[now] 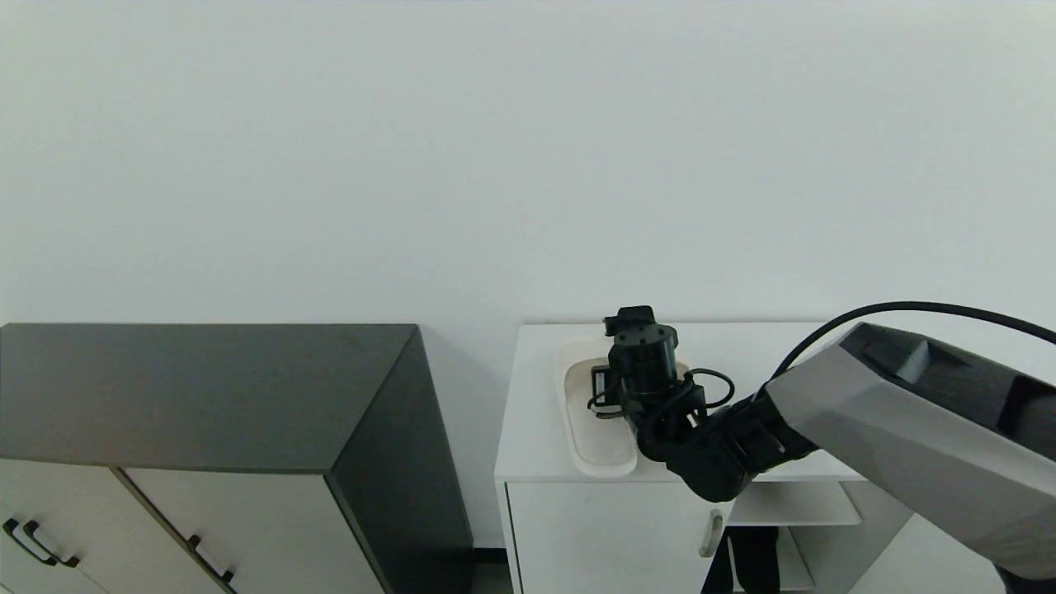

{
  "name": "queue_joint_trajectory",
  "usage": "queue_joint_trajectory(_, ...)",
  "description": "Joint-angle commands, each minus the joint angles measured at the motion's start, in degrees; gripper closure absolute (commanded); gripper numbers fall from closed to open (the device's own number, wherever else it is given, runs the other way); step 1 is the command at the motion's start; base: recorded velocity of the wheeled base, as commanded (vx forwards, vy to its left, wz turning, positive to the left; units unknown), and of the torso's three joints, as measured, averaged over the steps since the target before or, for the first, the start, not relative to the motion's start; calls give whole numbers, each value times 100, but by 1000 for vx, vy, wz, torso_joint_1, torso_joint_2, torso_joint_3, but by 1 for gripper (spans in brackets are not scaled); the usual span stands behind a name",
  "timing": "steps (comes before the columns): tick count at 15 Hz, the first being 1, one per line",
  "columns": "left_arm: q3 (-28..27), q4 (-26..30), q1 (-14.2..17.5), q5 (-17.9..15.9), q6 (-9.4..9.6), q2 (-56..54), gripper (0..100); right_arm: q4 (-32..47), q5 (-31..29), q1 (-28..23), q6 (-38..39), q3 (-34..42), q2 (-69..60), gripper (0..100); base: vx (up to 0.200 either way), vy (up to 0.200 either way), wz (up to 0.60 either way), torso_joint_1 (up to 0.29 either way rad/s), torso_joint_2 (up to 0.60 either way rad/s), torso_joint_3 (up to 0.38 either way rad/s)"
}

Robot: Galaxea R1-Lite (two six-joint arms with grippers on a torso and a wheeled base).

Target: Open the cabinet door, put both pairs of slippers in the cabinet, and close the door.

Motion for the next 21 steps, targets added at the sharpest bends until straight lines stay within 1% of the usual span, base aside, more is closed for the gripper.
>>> queue_joint_trajectory(1,0,-1,-1,10,-9,7,100,-5,8,260,-2,580,-776,100,0,0,0,0,0,0)
queue_joint_trajectory(2,0,-1,-1,10,-1,7,100,-14,26,357,6,896,-1013,100,0,0,0,0,0,0)
queue_joint_trajectory(4,0,-1,-1,10,-9,7,100,-286,421,454,24,1591,-1409,100,0,0,0,0,0,0)
queue_joint_trajectory(7,0,-1,-1,1,-1,7,100,-726,1441,427,6,2724,-1875,100,0,0,0,0,0,0)
queue_joint_trajectory(9,0,-1,-1,10,-1,7,100,-1024,2038,295,-20,3296,-2226,100,0,0,0,0,0,0)
queue_joint_trajectory(13,0,-1,-1,10,-1,7,100,-1042,2030,295,-319,3463,-2376,100,0,0,0,0,0,0)
queue_joint_trajectory(21,0,-1,7,10,-1,7,100,-1051,1959,295,-328,3463,-2349,100,0,0,0,0,0,0)
